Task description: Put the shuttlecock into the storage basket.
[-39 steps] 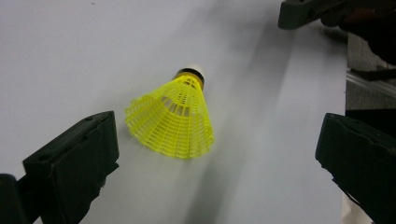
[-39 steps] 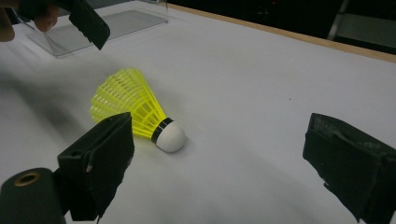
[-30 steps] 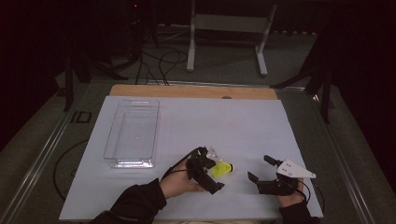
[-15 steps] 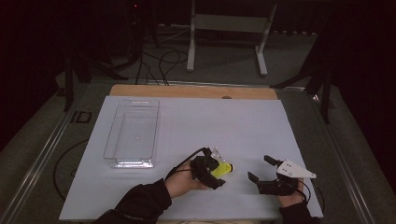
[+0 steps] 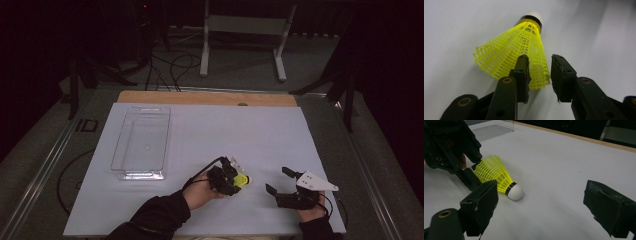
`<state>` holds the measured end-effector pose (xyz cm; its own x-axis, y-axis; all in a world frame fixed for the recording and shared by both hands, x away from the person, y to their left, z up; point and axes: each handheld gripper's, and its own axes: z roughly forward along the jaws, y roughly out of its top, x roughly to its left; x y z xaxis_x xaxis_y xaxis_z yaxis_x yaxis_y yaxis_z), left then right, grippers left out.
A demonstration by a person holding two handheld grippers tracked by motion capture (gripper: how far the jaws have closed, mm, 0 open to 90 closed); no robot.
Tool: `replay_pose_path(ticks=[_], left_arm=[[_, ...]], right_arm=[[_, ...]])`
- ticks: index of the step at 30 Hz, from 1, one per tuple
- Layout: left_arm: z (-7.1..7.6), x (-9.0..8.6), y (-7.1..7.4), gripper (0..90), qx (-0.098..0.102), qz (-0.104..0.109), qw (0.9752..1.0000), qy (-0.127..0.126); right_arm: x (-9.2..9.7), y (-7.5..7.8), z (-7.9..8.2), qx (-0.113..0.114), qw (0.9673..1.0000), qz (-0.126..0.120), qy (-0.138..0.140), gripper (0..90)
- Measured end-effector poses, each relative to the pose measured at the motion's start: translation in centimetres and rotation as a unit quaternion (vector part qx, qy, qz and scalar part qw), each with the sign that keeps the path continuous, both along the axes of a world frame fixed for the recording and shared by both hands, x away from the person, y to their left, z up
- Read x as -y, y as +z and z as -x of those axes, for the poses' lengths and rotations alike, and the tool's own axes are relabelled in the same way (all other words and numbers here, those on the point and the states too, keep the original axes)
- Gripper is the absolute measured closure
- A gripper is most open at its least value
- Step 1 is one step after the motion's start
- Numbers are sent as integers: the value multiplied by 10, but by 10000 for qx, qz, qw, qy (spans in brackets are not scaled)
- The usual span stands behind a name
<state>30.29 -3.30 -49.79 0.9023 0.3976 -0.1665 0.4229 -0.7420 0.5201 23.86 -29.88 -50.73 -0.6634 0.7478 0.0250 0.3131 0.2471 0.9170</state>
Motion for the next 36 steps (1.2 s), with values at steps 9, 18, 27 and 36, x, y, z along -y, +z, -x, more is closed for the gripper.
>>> replay_pose_path(ticks=[9,18,27,36], left_arm=[[-3,2,-4,837,-41,-67,10000,-24],[-3,0,5,897,106,-110,9999,-65],[-3,-6,18,899,114,-234,9995,-198],[-6,-18,30,900,44,-449,9985,-313]], right_arm=[[1,1,0,43,10000,7,-57,117],[1,1,0,67,9999,21,-80,112],[1,1,1,62,10000,17,-72,110],[-1,3,2,26,10000,46,20,110]])
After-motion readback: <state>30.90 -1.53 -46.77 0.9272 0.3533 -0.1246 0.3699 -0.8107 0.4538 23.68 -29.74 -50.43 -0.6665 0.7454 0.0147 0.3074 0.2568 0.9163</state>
